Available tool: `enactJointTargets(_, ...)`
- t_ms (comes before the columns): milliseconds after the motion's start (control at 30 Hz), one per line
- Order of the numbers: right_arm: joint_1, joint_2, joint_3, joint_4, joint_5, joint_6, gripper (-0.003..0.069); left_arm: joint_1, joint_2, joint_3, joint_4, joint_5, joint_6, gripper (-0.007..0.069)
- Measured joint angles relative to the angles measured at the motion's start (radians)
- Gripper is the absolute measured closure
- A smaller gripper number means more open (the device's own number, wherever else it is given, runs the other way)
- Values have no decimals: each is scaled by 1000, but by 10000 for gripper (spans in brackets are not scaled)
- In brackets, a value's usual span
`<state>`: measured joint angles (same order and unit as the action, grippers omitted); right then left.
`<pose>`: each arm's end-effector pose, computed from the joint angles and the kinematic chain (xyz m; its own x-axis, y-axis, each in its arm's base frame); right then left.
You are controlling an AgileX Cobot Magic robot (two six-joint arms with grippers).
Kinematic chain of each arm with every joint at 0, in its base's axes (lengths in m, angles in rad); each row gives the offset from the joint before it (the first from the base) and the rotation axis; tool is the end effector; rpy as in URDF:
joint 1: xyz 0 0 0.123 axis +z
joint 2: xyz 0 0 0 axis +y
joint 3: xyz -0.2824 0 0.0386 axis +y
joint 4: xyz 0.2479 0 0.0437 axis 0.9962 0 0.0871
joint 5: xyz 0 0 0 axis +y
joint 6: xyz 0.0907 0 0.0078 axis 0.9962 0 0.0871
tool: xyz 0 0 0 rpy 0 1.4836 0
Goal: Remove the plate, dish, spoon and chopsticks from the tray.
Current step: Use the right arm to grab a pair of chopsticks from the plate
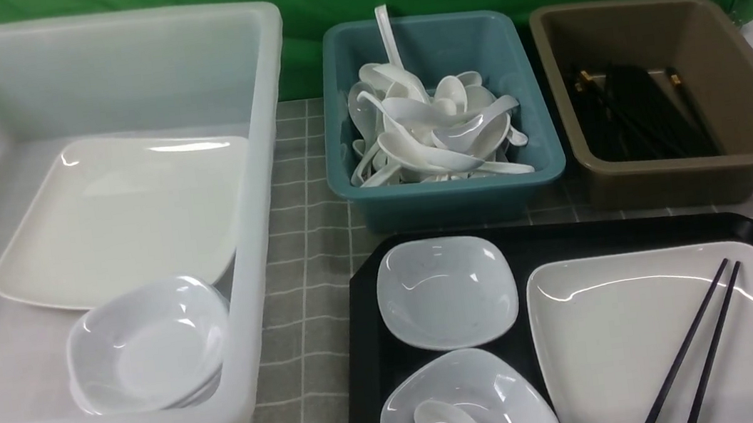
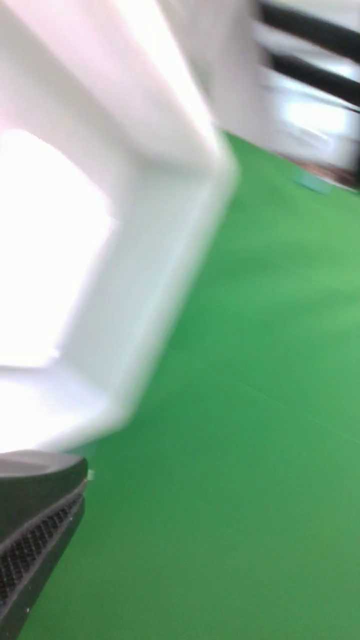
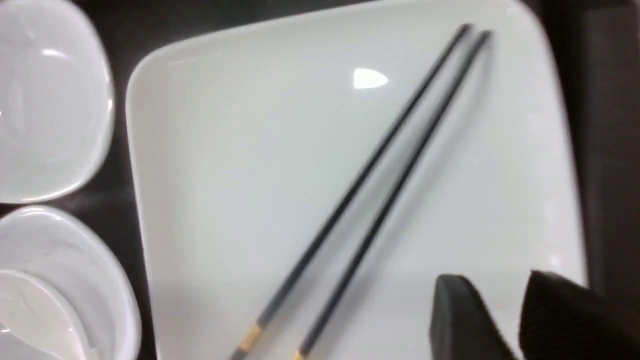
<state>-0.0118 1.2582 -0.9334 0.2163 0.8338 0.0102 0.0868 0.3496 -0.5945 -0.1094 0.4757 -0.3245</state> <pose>0.2428 0.0116 0.2874 -0.8717 0.1645 -0.4615 0.0709 0.9744 0.2133 0.0679 0.0013 0.3456 -0.1126 -0.4203 -0.9004 -0.0914 0.9067 -0.4118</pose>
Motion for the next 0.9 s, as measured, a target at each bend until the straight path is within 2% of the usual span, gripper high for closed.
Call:
enactJointTargets(33, 49, 39, 0, -4, -37, 0, 396, 0, 97, -95, -95, 153, 109, 604)
enactJointTargets(100, 93, 79, -2, -10, -68, 0, 375, 0, 180, -169, -167, 269, 206, 604)
enactJointTargets(133, 121, 107, -6, -14, -80, 0, 356, 0, 247, -223, -244, 356, 294, 604)
enactJointTargets(167, 155, 145, -9, -18, -92, 1, 323, 0, 347, -290, -360, 467, 442, 604)
enactJointTargets(267, 186, 201, -9, -26, -117, 21, 249, 0, 460, -339, -480, 553, 609, 604)
enactJointTargets(367, 195, 261, -9, -38, -143, 44, 127, -7, 572, -352, -503, 595, 695, 617)
enactJointTargets(433, 195, 297, -9, -75, -153, 89, 55, -36, 622, -353, -481, 619, 712, 624)
enactJointTargets(500, 195, 316, -9, -109, -157, 135, 32, -68, 641, -353, -458, 623, 712, 624)
enactJointTargets(533, 195, 332, -9, -123, -160, 161, 23, -103, 651, -353, -436, 620, 709, 624)
enactJointTargets(567, 195, 353, -9, -151, -174, 209, 12, -182, 661, -353, -384, 601, 681, 624)
enactJointTargets(633, 195, 367, -9, -159, -183, 230, 11, -233, 664, -354, -342, 584, 654, 624)
enactJointTargets(800, 195, 429, -9, -163, -218, 301, 13, -509, 701, -355, -141, 496, 467, 626)
enactJointTargets(900, 195, 453, -9, -166, -204, 313, 30, -606, 715, -355, -88, 473, 410, 626)
